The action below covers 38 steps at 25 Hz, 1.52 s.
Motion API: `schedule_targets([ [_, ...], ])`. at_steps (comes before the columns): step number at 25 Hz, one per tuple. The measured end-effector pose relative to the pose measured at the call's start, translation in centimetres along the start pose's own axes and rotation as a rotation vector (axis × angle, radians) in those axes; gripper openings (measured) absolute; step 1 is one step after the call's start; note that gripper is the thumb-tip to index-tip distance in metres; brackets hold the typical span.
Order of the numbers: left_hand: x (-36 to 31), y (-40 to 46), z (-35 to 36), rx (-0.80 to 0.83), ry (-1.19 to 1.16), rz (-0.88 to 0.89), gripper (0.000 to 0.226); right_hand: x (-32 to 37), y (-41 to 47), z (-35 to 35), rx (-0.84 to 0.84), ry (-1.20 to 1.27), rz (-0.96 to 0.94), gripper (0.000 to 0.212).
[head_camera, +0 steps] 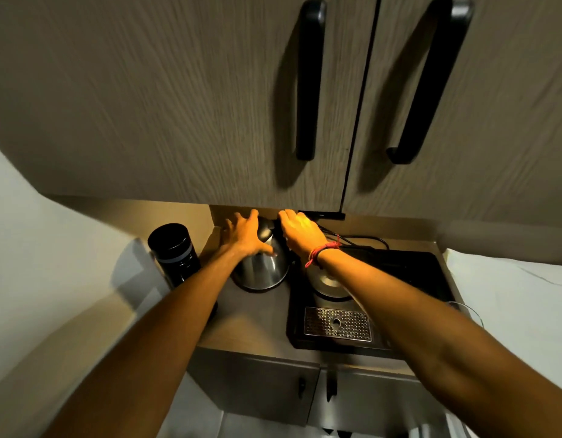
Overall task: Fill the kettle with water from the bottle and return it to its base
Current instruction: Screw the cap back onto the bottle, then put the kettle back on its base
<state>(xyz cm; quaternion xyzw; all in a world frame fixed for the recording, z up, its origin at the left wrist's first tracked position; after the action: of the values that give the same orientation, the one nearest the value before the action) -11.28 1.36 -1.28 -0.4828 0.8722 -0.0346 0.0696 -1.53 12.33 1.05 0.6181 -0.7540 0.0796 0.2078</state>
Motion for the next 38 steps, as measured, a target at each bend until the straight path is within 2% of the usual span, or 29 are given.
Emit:
schedule_targets([
  [2,-2.1,0.7,-1.3,-0.068,-0.027,0.073,0.119,-2.2,-2.6,-2.6,0.052,0.235,0.161,0.018],
  [4,-4.5,1.1,-2.1,-0.092,-0.093,0.141,0.113,-5.7,-4.1,-4.1,0.163,0.244,0.320,0.027],
  [6,-7.1,1.2,-2.3,-0.091,-0.143,0.197,0.100,-9.2,-4.5,-4.6,0.192,0.179,0.411,0.026],
  [7,-8.6,1.1,-2.3,-0.091,-0.147,0.233,0.094,-9.7,-4.6,-4.9,0.153,0.199,0.400,0.024],
  [11,-13.6,0.5,-1.7,-0.082,-0.083,0.314,0.066,-10.8,-4.2,-6.9,-0.016,-0.041,0.244,0.018],
  [14,-16.4,-0.1,-0.9,-0.064,0.006,0.354,0.083,-13.5,-6.0,-7.1,-0.089,-0.075,0.253,0.022],
  [17,-18.0,-0.6,-0.3,-0.059,0.059,0.360,0.089,-15.0,-7.2,-6.7,-0.112,-0.040,0.270,0.033],
  [23,-18.0,-1.2,-0.1,-0.032,0.141,0.359,0.102,-15.1,-8.0,-5.9,-0.098,-0.081,0.223,0.031],
  [26,-17.9,-1.6,0.4,-0.083,0.138,0.397,0.106,-15.5,-8.7,-5.3,-0.150,-0.035,0.238,0.038],
  [29,-16.9,-1.9,0.6,-0.163,0.107,0.430,0.112,-16.0,-9.8,-4.9,-0.233,0.034,0.294,0.054],
  [34,-14.3,-2.9,1.5,-0.234,0.065,0.461,0.107,-15.9,-10.4,-4.0,-0.231,-0.205,0.354,0.059],
  [38,-13.8,-3.6,1.8,-0.228,0.110,0.474,0.108,-15.2,-10.5,-3.5,-0.262,-0.336,0.373,0.070],
])
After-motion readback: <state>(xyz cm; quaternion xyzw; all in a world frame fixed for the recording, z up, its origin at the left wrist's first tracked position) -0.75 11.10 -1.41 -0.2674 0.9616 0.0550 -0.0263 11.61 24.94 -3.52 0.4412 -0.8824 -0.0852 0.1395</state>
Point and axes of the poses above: each hand's wrist, its own y-axis towards the middle knuckle, its own z-axis out of the palm, x = y × z, the point moved 5 cm from there along y, towards the middle knuckle, and after that the axes turned 11 degrees about y, right-handed, at the moved point
